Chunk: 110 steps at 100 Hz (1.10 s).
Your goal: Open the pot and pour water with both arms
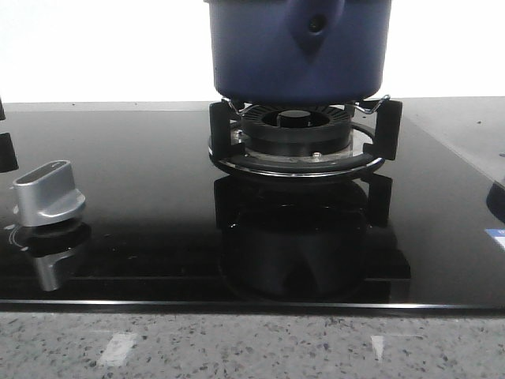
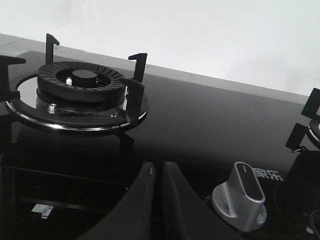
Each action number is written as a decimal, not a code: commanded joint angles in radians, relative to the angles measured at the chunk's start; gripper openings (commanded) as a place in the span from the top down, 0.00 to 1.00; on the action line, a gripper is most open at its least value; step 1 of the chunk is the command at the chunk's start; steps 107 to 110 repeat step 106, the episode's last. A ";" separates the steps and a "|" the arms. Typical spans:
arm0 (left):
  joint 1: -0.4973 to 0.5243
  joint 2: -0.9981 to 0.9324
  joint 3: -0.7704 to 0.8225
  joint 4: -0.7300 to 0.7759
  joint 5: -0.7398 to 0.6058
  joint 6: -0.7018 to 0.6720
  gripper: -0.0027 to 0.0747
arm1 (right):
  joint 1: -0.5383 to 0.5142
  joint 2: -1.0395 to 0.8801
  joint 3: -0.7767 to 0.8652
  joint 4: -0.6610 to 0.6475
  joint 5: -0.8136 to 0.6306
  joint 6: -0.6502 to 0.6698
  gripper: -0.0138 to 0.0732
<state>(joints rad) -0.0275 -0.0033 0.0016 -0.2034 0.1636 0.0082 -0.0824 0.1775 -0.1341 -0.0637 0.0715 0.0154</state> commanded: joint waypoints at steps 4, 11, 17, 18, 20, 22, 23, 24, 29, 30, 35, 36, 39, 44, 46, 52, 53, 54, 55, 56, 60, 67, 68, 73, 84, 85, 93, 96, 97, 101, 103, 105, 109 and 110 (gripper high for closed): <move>-0.009 -0.029 0.031 -0.003 -0.072 -0.008 0.99 | 0.003 -0.063 0.077 0.033 -0.147 0.011 0.92; -0.009 -0.029 0.031 -0.003 -0.072 -0.008 0.99 | 0.003 -0.117 0.130 0.036 -0.147 0.044 0.92; -0.009 -0.029 0.031 -0.003 -0.072 -0.008 0.99 | 0.003 -0.168 0.166 0.036 -0.149 0.060 0.92; -0.009 -0.029 0.031 -0.003 -0.072 -0.008 0.99 | 0.003 -0.174 0.174 0.036 -0.149 0.063 0.92; -0.009 -0.029 0.031 -0.003 -0.072 -0.008 0.99 | 0.003 -0.193 0.174 0.036 -0.132 0.065 0.92; -0.009 -0.029 0.031 -0.003 -0.072 -0.008 0.99 | 0.003 -0.211 0.172 0.036 -0.083 0.067 0.92; -0.009 -0.029 0.031 -0.003 -0.072 -0.008 0.99 | 0.003 -0.213 0.172 0.034 -0.072 0.067 0.92; -0.009 -0.029 0.031 -0.003 -0.072 -0.008 0.99 | 0.003 -0.210 0.172 0.031 -0.072 0.067 0.92; -0.009 -0.027 0.031 -0.003 -0.073 -0.008 0.99 | 0.003 -0.205 0.172 0.028 -0.060 0.067 0.92; -0.009 -0.027 0.031 -0.003 -0.073 -0.008 0.99 | 0.003 -0.207 0.172 0.026 -0.055 0.067 0.92; -0.009 -0.027 0.031 -0.003 -0.073 -0.008 0.99 | 0.003 -0.208 0.172 0.010 -0.029 0.067 0.92; -0.009 -0.027 0.031 -0.003 -0.073 -0.008 0.99 | 0.003 -0.208 0.172 0.007 -0.029 0.067 0.92; -0.009 -0.027 0.031 -0.003 -0.073 -0.008 0.99 | 0.003 -0.208 0.172 -0.003 -0.014 0.067 0.92; -0.009 -0.027 0.031 -0.003 -0.073 -0.008 0.99 | 0.003 -0.208 0.172 -0.007 0.003 0.067 0.92; -0.009 -0.027 0.031 -0.003 -0.073 -0.008 0.99 | 0.003 -0.208 0.172 -0.010 0.007 0.067 0.92; -0.009 -0.027 0.031 -0.003 -0.073 -0.008 0.99 | 0.003 -0.208 0.172 -0.010 0.015 0.067 0.92; -0.009 -0.027 0.031 -0.003 -0.073 -0.008 0.99 | 0.003 -0.208 0.172 -0.010 0.015 0.067 0.92; -0.009 -0.027 0.031 -0.003 -0.073 -0.008 0.99 | 0.003 -0.208 0.172 -0.010 0.012 0.067 0.92; -0.009 -0.027 0.031 -0.003 -0.073 -0.008 0.99 | 0.003 -0.208 0.172 -0.010 0.010 0.067 0.92; -0.009 -0.027 0.031 -0.003 -0.073 -0.008 0.99 | 0.003 -0.208 0.172 -0.010 0.010 0.067 0.92; -0.009 -0.027 0.031 -0.003 -0.073 -0.008 0.99 | 0.003 -0.208 0.172 -0.010 0.008 0.067 0.92; -0.009 -0.027 0.031 -0.003 -0.073 -0.008 0.99 | 0.003 -0.208 0.172 -0.010 0.008 0.067 0.92; -0.009 -0.027 0.031 -0.003 -0.073 -0.008 0.99 | 0.003 -0.208 0.172 -0.010 0.008 0.067 0.92; -0.009 -0.027 0.031 -0.003 -0.073 -0.008 0.99 | 0.003 -0.208 0.172 -0.010 0.008 0.067 0.92; -0.009 -0.027 0.031 -0.003 -0.073 -0.008 0.99 | 0.003 -0.208 0.172 -0.010 0.010 0.067 0.92; -0.009 -0.027 0.031 -0.003 -0.073 -0.008 0.99 | 0.003 -0.208 0.172 -0.010 0.010 0.067 0.92; -0.009 -0.027 0.031 -0.003 -0.073 -0.008 0.99 | 0.003 -0.208 0.172 -0.010 0.010 0.067 0.92; -0.009 -0.027 0.031 -0.003 -0.073 -0.008 0.99 | 0.003 -0.208 0.172 -0.010 0.010 0.067 0.92; -0.009 -0.027 0.031 -0.003 -0.073 -0.008 0.99 | 0.003 -0.208 0.172 -0.010 0.010 0.067 0.92; -0.009 -0.027 0.031 -0.003 -0.073 -0.008 0.99 | 0.003 -0.208 0.172 -0.010 0.010 0.067 0.92; -0.009 -0.027 0.031 -0.003 -0.073 -0.008 0.99 | 0.003 -0.208 0.172 -0.010 0.010 0.067 0.92; -0.009 -0.027 0.031 -0.003 -0.073 -0.008 0.99 | 0.003 -0.208 0.172 -0.010 0.010 0.067 0.92; -0.009 -0.027 0.031 -0.003 -0.073 -0.008 0.99 | 0.003 -0.208 0.172 -0.010 0.010 0.067 0.92; -0.009 -0.027 0.031 -0.003 -0.073 -0.008 0.99 | 0.003 -0.208 0.172 -0.010 0.010 0.067 0.92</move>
